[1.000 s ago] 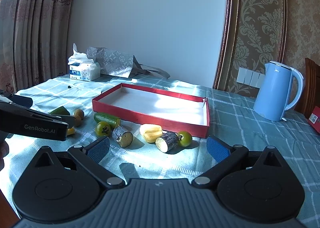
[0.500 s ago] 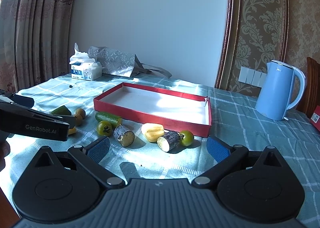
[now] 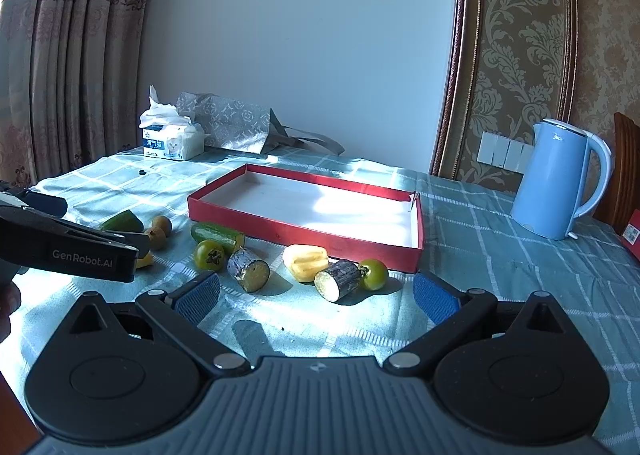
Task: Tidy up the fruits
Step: 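Move the left tool toward the yellow fruit chunk on the cloth, then close the left tool on the yellow fruit chunk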
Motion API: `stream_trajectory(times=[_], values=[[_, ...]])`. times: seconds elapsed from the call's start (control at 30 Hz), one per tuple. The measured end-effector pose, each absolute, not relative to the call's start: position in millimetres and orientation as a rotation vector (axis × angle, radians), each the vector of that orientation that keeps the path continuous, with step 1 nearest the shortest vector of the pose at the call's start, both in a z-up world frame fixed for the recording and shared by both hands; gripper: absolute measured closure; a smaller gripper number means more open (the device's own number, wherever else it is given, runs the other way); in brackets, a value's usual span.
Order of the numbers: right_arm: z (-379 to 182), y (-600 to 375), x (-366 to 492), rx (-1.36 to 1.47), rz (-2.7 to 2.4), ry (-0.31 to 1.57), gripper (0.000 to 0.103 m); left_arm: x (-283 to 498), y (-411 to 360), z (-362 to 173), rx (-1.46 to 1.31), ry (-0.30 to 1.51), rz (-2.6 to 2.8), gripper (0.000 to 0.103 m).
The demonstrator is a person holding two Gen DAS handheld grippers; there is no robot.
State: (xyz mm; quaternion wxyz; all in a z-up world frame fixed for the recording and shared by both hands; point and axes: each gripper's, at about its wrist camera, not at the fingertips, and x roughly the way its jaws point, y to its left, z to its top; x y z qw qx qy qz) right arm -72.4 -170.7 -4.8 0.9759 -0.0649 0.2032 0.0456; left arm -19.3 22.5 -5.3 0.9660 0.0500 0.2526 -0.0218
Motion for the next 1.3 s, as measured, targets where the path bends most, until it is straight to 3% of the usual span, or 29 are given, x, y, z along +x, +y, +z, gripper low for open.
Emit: stream_trajectory(times=[1.3], values=[[-15, -173, -41, -0.155, 0.088, 0.435, 0.000, 10, 57, -20, 0.024, 0.586, -0.066, 0.000]])
